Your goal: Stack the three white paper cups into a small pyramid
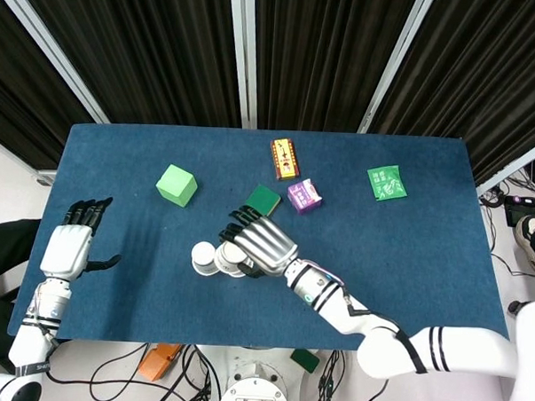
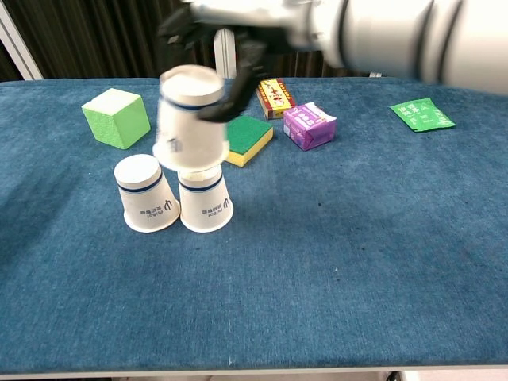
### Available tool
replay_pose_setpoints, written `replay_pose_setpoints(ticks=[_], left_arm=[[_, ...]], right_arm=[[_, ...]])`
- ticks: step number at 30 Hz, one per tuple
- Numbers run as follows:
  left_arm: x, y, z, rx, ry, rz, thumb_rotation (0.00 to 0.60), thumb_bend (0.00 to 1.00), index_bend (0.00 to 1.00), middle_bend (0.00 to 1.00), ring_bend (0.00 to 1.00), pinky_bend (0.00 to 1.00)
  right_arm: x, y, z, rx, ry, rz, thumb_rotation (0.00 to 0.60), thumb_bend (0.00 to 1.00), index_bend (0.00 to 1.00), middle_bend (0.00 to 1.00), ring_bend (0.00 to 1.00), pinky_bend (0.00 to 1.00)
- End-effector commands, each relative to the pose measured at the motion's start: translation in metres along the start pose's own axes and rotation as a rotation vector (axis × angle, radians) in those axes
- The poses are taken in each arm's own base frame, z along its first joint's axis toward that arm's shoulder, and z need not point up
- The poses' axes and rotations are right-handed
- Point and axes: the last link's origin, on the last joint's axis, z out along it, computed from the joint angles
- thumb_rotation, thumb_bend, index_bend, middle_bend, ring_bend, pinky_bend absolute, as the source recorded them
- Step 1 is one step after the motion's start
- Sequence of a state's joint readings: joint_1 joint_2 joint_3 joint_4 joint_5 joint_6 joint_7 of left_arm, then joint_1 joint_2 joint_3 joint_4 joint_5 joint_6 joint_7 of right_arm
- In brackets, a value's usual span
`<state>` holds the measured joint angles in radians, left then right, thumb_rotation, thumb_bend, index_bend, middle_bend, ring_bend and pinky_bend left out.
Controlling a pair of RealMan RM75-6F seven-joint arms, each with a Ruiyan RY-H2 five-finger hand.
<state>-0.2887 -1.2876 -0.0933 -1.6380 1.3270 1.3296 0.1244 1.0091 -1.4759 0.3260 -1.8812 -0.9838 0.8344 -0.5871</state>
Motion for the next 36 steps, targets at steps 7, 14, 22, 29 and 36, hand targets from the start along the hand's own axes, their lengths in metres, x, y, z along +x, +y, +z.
replay_pose_setpoints(ticks=[7, 14, 22, 29, 36], left_arm=[[-0.001, -0.004, -0.001, 0.012, 0.001, -0.009, 0.600, 0.15, 0.00, 0.10, 0.07, 0.07], [-0.001, -0.007, -0.001, 0.022, 0.000, -0.014, 0.600, 0.15, 0.00, 0.10, 0.07, 0.07], [-0.003, -0.007, 0.000, 0.023, -0.004, -0.019, 0.600, 0.15, 0.00, 0.10, 0.07, 0.07], [-0.003, -0.007, 0.001, 0.024, 0.000, -0.024, 0.600, 0.15, 0.00, 0.10, 0.07, 0.06], [-0.004, -0.007, 0.001, 0.022, 0.001, -0.022, 0.600, 0.15, 0.00, 0.10, 0.07, 0.05]], right_arm=[[-0.011, -0.014, 0.032, -0.016, -0.014, -0.029, 0.600, 0.48, 0.47, 0.42, 0.21, 0.19], [-0.016, -0.013, 0.040, -0.031, -0.032, -0.022, 0.600, 0.48, 0.45, 0.42, 0.21, 0.19], [-0.019, -0.013, 0.045, -0.033, -0.045, -0.029, 0.600, 0.48, 0.41, 0.42, 0.21, 0.18], [-0.020, -0.013, 0.044, -0.029, -0.055, -0.030, 0.600, 0.48, 0.30, 0.39, 0.16, 0.17], [-0.021, -0.016, 0.042, -0.017, -0.059, -0.045, 0.600, 0.48, 0.22, 0.33, 0.13, 0.15]])
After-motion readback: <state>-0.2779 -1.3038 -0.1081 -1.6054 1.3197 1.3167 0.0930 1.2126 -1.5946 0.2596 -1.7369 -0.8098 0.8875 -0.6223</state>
